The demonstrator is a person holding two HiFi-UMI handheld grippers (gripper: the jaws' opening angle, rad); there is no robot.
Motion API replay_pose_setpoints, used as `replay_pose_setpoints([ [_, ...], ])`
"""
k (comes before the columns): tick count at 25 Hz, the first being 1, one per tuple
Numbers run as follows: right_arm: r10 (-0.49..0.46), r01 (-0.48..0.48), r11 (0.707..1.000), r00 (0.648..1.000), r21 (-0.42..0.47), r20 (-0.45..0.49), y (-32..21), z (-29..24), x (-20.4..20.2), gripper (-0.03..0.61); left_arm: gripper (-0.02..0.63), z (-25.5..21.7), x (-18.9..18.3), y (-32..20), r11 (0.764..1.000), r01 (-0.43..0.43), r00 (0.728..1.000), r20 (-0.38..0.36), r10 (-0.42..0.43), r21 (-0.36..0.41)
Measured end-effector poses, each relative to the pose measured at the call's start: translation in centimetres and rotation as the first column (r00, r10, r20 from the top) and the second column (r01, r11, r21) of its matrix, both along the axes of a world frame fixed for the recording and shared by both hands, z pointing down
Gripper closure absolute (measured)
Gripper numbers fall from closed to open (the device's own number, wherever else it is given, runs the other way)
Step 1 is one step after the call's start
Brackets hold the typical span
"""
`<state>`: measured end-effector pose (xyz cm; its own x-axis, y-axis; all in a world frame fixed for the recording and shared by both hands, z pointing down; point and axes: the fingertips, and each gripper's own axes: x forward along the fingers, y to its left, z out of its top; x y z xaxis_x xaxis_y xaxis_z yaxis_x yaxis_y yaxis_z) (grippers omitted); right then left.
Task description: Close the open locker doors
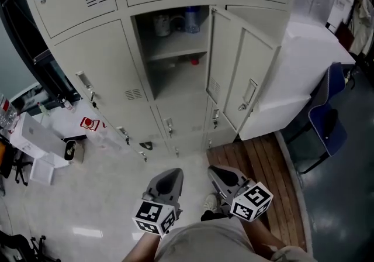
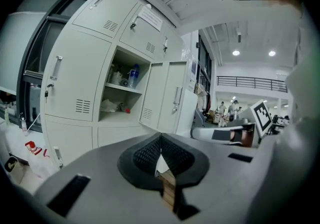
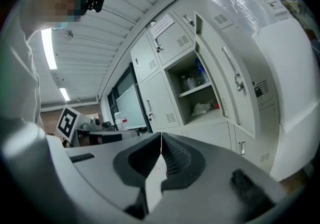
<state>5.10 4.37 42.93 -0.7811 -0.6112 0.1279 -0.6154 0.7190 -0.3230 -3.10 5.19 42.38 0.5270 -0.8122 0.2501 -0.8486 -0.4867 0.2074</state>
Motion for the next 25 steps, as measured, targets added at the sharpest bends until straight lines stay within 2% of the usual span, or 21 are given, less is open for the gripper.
replay_pose_setpoints([
  [7,0.027,-0.027,1.0,1.0,0.008,-0.004,-5.0,-0.8,4.0,0.551,0.598,-0.5,3.6,-4.9,1.0,-0.026,1.0,-0.009,0.026,-0.004],
  [11,0.046,-0.046,0.999,0.999,0.006,0.0,-7.3,-0.7,6.4,0.551,0.598,-0.8,5.0,-7.4,1.0,-0.014,1.0,-0.014,0.014,0.021],
  [25,0.155,-0.156,0.988,0.987,-0.01,-0.026,-15.1,0.7,16.0,0.551,0.598,0.4,9.6,-13.0,1.0,0.003,1.0,-0.001,-0.003,-0.001],
])
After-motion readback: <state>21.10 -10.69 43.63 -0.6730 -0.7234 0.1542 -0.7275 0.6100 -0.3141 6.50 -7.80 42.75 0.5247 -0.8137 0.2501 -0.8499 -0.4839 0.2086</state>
